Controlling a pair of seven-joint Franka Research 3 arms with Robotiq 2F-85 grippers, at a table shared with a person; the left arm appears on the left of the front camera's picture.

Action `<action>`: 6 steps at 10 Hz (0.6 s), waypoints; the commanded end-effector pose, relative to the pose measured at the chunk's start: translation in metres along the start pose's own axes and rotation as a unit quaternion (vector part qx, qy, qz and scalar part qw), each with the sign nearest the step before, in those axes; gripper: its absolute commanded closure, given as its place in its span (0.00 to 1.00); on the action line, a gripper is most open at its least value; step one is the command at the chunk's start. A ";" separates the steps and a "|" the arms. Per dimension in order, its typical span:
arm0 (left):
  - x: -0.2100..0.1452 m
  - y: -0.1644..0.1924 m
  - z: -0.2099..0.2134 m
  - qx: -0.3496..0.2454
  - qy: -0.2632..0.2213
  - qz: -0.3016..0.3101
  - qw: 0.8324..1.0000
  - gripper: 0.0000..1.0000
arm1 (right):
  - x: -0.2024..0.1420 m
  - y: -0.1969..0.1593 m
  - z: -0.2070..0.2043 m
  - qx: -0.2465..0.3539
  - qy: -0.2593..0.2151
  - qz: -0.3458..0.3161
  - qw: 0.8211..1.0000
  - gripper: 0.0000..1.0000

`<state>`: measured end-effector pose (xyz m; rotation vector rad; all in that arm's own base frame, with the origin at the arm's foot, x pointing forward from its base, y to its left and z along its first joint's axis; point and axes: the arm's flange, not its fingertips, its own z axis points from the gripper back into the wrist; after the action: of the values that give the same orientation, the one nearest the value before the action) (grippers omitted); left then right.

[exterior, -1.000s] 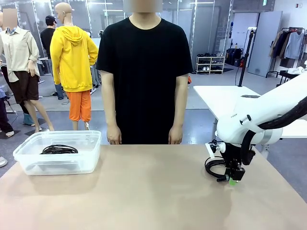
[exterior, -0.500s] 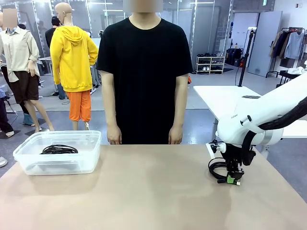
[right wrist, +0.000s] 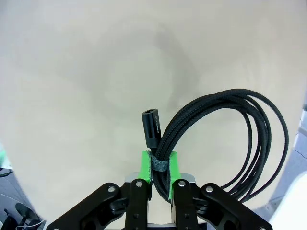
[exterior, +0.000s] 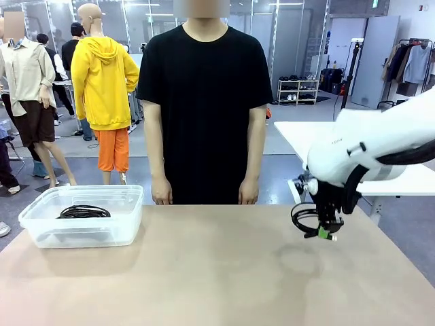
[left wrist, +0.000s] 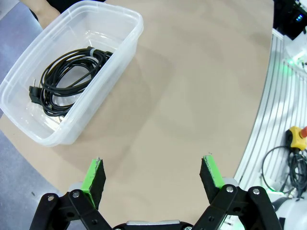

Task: Organize and store the cables.
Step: Place the USB Extension Cable into the Organizing box.

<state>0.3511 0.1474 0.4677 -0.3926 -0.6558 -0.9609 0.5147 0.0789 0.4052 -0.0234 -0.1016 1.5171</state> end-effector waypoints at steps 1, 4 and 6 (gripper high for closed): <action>0.003 0.001 0.003 -0.005 -0.001 0.007 1.000 0.00 | 0.043 0.017 0.036 0.011 0.012 -0.010 1.000 0.84; 0.003 0.001 0.003 -0.005 -0.001 0.007 1.000 0.00 | 0.133 0.053 0.042 0.009 -0.012 0.000 1.000 0.84; 0.003 0.001 0.003 -0.005 -0.001 0.007 1.000 0.00 | 0.192 0.078 0.029 0.008 -0.025 0.008 1.000 0.84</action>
<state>0.3512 0.1470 0.4679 -0.3919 -0.6552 -0.9619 0.4382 0.2591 0.4451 0.0187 -0.1021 1.5597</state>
